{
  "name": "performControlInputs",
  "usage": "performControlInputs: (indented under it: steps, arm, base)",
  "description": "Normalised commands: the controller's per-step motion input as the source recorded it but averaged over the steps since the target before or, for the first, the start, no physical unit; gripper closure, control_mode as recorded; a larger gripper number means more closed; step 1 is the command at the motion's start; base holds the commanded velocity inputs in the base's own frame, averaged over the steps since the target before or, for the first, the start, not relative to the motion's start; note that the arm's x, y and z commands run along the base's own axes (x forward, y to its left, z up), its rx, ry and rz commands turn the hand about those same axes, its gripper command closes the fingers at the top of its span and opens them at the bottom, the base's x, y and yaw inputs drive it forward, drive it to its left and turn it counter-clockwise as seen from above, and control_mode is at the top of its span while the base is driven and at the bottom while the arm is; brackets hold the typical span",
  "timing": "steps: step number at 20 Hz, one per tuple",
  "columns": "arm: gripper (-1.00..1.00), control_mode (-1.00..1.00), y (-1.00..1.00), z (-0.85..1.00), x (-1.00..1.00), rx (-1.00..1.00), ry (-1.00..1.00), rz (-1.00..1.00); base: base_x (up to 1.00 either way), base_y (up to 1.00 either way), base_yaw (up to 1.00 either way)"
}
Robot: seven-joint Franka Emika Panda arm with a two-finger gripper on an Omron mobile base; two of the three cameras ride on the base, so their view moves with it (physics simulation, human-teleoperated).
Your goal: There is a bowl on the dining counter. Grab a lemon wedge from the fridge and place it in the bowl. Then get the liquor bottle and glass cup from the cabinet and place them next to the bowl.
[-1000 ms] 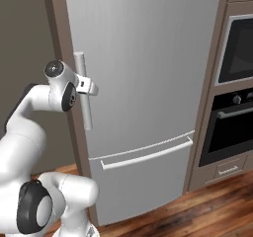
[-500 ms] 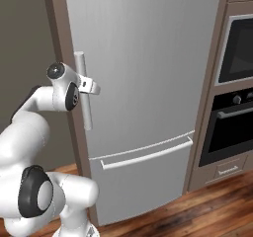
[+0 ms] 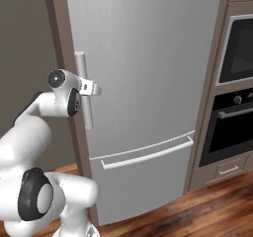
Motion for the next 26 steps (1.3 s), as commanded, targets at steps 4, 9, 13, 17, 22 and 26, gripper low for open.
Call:
performControlInputs:
  steps: [4, 9, 13, 17, 22, 26]
  arm:
    - [1.0, -1.0, -0.93, -0.01, -0.04, 0.0, -0.09, 0.0]
    - [1.0, -1.0, -1.0, 0.0, -0.52, 0.0, -0.12, -0.01]
    - [1.0, -1.0, -1.0, 0.0, -0.87, 0.0, -0.1, -0.03]
    - [1.0, -1.0, -1.0, 0.0, -1.0, 0.01, -0.06, -0.08]
    - [1.0, -1.0, -1.0, 0.0, -0.94, 0.01, 0.0, -0.13]
    - [-1.0, -1.0, -0.23, 0.42, -0.63, 0.0, 0.0, -0.04]
  base:
    - [0.0, 0.0, 0.0]
    - [0.0, 0.0, 0.0]
    - [0.0, 0.0, 0.0]
    - [0.0, 0.0, 0.0]
    - [0.0, 0.0, 0.0]
    - [0.0, 0.0, 0.0]
